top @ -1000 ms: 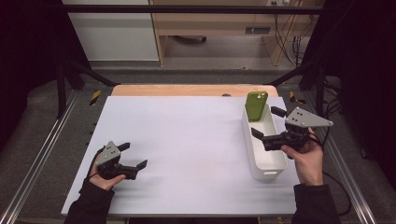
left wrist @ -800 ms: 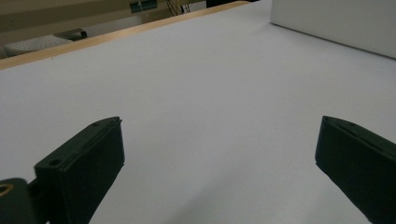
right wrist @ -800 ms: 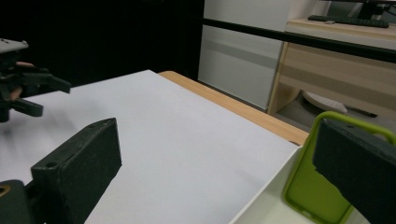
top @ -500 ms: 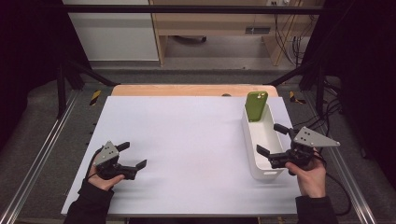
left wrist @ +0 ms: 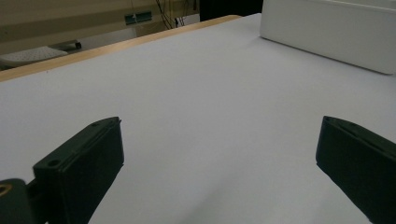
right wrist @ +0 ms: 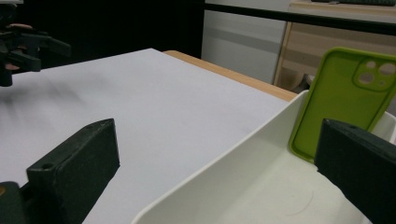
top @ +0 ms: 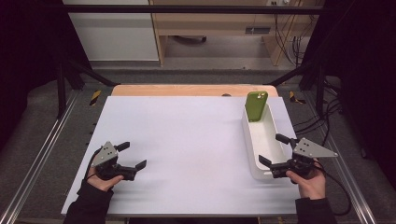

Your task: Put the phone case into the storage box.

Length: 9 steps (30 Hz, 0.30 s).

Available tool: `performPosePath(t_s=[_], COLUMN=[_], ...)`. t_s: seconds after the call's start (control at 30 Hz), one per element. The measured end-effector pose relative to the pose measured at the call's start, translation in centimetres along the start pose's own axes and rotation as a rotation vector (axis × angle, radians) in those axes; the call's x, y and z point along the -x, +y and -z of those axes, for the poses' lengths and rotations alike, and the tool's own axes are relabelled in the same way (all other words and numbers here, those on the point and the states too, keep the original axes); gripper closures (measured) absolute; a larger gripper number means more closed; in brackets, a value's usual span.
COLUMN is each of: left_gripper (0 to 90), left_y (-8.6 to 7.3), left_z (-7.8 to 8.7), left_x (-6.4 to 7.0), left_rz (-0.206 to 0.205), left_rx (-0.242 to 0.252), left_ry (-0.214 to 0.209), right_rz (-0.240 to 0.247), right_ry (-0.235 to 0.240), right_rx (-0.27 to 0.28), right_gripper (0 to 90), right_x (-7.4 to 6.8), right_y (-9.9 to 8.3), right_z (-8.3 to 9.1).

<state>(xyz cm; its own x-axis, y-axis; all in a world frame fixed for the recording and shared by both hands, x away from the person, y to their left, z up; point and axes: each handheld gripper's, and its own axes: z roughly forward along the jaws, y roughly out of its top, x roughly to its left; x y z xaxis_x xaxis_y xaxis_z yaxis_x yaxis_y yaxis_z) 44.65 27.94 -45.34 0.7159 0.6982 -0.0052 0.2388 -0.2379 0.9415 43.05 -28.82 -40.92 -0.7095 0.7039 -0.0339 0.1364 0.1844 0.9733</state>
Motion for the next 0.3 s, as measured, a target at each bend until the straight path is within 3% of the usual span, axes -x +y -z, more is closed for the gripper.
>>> performPosePath(t_s=[0.3], left_gripper=[0.7], left_y=[0.03], left_z=[-0.06], left_x=[0.02], left_rz=[-0.002], left_rx=[0.001], left_ry=[-0.005], right_rz=[-0.006], right_ry=[-0.022], right_rx=[-0.023], right_gripper=[0.7], right_x=[0.42], right_y=[-0.97], right_z=[0.26])
